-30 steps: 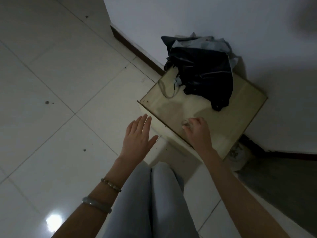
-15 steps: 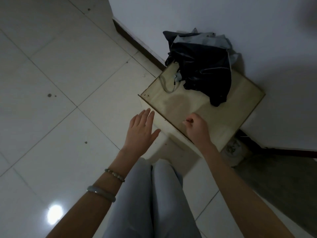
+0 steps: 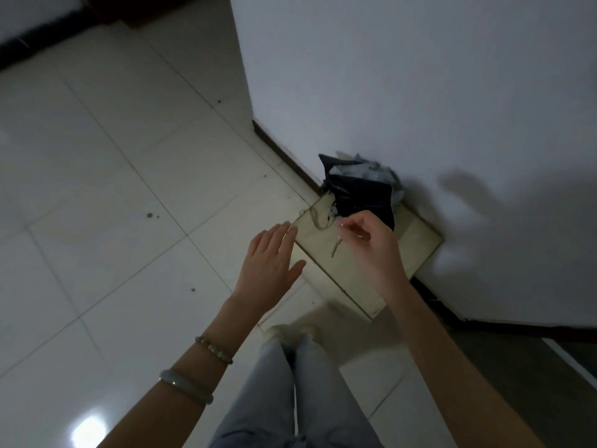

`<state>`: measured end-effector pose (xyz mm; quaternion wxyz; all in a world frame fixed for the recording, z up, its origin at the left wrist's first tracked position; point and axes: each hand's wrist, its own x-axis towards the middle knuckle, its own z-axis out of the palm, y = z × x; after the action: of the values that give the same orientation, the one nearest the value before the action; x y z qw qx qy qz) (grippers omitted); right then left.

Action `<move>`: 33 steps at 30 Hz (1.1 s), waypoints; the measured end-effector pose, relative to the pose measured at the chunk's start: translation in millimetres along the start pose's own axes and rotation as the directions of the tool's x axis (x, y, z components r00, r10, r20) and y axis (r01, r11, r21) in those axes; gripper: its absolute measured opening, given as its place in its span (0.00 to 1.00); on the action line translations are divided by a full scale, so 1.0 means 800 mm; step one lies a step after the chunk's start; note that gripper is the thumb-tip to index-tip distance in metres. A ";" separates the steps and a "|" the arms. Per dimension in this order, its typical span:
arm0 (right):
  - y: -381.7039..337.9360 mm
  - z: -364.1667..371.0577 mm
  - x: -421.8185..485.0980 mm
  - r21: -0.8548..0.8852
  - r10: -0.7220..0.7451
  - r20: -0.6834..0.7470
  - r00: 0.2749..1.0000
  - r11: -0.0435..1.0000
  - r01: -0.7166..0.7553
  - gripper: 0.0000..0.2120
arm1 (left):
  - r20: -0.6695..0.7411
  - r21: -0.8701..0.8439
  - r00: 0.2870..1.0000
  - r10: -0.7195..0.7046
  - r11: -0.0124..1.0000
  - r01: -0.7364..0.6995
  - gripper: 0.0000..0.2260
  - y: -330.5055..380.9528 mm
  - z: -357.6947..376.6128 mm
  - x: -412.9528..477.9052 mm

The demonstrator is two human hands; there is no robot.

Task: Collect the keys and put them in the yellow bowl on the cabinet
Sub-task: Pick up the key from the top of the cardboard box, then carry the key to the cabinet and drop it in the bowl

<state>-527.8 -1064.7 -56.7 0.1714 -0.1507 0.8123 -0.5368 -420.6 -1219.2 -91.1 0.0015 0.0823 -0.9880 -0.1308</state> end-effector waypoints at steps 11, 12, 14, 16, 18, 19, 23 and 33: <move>-0.180 0.032 0.023 0.237 -0.219 0.304 0.927 0.960 0.149 0.04 | -0.321 0.061 0.914 -0.248 0.958 0.281 0.27 -0.042 -0.152 -0.044; -0.188 0.040 0.028 0.240 -0.236 0.326 0.915 0.957 0.162 0.03 | -0.340 0.058 0.900 -0.274 0.949 0.311 0.27 -0.048 -0.157 -0.047; -0.202 0.059 0.042 0.230 -0.262 0.360 0.895 0.955 0.187 0.03 | -0.367 0.052 0.871 -0.325 0.928 0.368 0.27 -0.061 -0.166 -0.050; -0.215 0.079 0.057 0.223 -0.280 0.387 0.878 0.953 0.206 0.03 | -0.384 0.046 0.848 -0.366 0.909 0.413 0.27 -0.077 -0.173 -0.049; -0.228 0.100 0.075 0.225 -0.303 0.421 0.855 0.948 0.225 0.04 | -0.407 0.039 0.823 -0.397 0.892 0.449 0.27 -0.096 -0.180 -0.042; -0.235 0.111 0.084 0.223 -0.312 0.436 0.844 0.946 0.235 0.04 | -0.416 0.035 0.812 -0.409 0.885 0.464 0.27 -0.107 -0.183 -0.037; -0.269 0.163 0.132 0.201 -0.348 0.436 0.830 0.937 0.287 0.06 | -0.447 0.022 0.781 -0.435 0.868 0.496 0.27 -0.164 -0.200 -0.009; -0.372 0.309 0.267 0.183 -0.355 0.363 0.862 0.934 0.307 0.06 | -0.473 0.044 0.799 -0.371 0.896 0.442 0.27 -0.363 -0.279 0.090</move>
<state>-592.5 -1471.5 103.3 0.2435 -0.3814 0.6903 -0.5646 -439.2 -1564.9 48.4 0.1973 0.3206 -0.9260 -0.0298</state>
